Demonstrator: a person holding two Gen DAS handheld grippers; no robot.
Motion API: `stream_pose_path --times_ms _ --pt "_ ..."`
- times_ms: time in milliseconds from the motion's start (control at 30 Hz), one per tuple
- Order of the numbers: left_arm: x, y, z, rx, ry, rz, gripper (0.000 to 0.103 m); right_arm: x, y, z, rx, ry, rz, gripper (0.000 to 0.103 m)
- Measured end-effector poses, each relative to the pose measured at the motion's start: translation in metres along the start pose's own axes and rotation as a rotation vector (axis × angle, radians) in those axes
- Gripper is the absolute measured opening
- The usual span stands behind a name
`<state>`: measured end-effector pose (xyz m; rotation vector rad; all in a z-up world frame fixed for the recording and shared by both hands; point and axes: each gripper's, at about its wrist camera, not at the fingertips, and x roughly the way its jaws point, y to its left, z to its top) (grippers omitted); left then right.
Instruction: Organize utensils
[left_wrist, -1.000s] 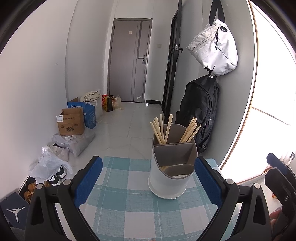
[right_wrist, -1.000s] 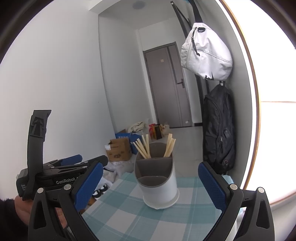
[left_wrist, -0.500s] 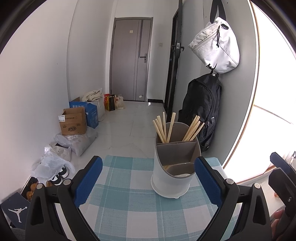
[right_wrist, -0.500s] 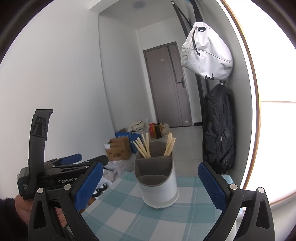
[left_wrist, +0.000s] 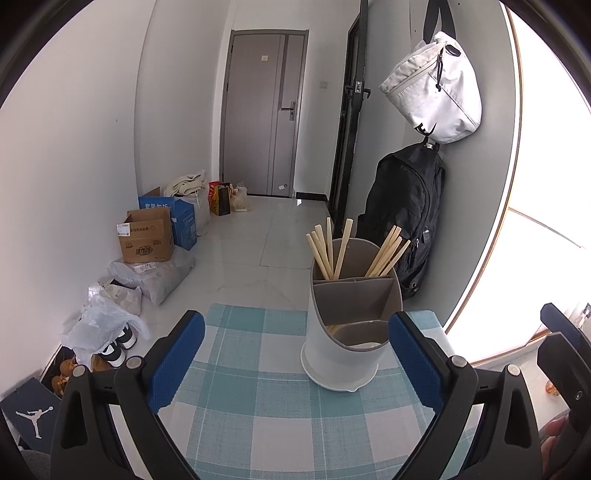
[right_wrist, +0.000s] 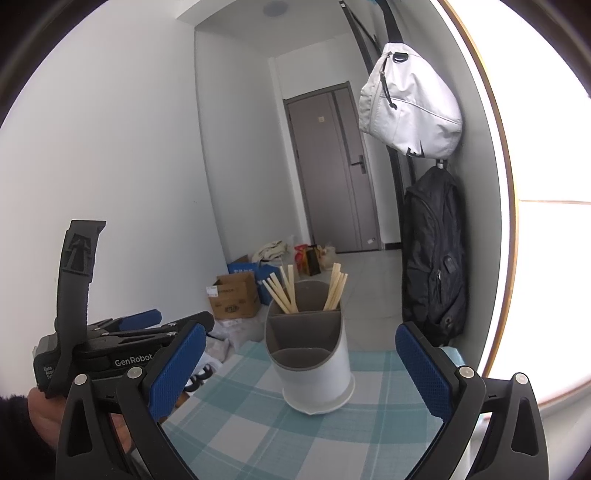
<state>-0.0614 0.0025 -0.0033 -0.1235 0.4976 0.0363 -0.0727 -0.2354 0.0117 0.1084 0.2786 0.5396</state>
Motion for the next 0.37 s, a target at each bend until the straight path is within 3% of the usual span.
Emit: stream_pose_path --times_ms 367 --pt "0.0043 -0.0003 -0.0017 -0.002 0.020 -0.011 0.097 0.0022 -0.0003 -0.0005 0.000 0.009 0.001 0.103"
